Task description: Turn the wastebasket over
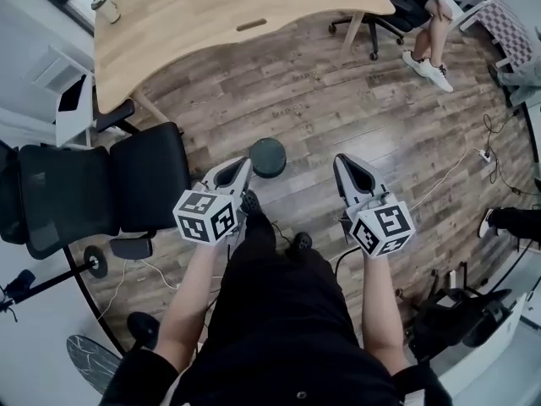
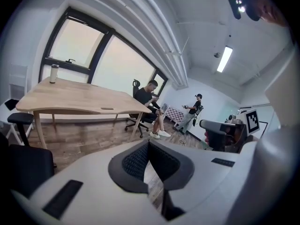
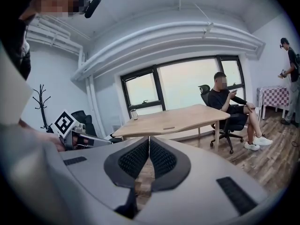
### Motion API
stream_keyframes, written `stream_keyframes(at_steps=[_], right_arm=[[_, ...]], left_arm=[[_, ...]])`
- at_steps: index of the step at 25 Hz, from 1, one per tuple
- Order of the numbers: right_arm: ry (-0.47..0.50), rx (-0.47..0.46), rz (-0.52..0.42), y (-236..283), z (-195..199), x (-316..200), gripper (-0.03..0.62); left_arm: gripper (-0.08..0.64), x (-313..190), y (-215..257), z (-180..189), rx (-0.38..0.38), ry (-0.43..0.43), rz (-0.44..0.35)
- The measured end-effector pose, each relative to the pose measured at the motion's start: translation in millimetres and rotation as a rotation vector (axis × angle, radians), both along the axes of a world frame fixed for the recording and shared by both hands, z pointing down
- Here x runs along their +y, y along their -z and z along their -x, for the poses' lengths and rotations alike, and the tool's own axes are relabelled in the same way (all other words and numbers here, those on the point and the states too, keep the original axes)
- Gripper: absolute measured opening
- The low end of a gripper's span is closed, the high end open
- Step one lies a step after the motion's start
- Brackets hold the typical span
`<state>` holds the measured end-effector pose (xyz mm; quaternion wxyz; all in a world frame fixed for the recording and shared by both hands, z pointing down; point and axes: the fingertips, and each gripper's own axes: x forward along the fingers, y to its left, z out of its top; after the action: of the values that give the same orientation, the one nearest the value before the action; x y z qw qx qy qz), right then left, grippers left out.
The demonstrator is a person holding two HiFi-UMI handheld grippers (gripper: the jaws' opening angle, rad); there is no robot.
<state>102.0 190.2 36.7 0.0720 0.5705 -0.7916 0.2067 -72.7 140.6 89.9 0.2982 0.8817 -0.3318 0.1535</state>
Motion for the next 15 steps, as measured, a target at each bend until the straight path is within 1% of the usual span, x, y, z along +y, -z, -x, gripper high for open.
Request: stream_keyframes(at_steps=[3, 7, 11, 13, 15], right_arm=[[-0.013, 0.011, 0.025, -8, 9, -21, 0.034], [-0.013, 0.011, 0.074, -25, 16, -39, 0.034], [0.037, 0.008, 0.138, -52, 16, -52, 0.034], [0.075, 0.003, 0.171, -69, 15, -60, 0.034], [0.124, 0.002, 0.197, -88, 17, -70, 0.034]], left_arm=[[0.017, -19, -15, 3, -0.009, -0.037, 0.024], [0.017, -28, -38, 1, -0.021, -0.075, 0.092], [0.017, -31, -60, -7, -0.028, -0.061, 0.146], [0.017, -32, -73, -14, -0.027, -0.042, 0.173], [0.017, -34, -85, -21, -0.024, -0.036, 0.183]])
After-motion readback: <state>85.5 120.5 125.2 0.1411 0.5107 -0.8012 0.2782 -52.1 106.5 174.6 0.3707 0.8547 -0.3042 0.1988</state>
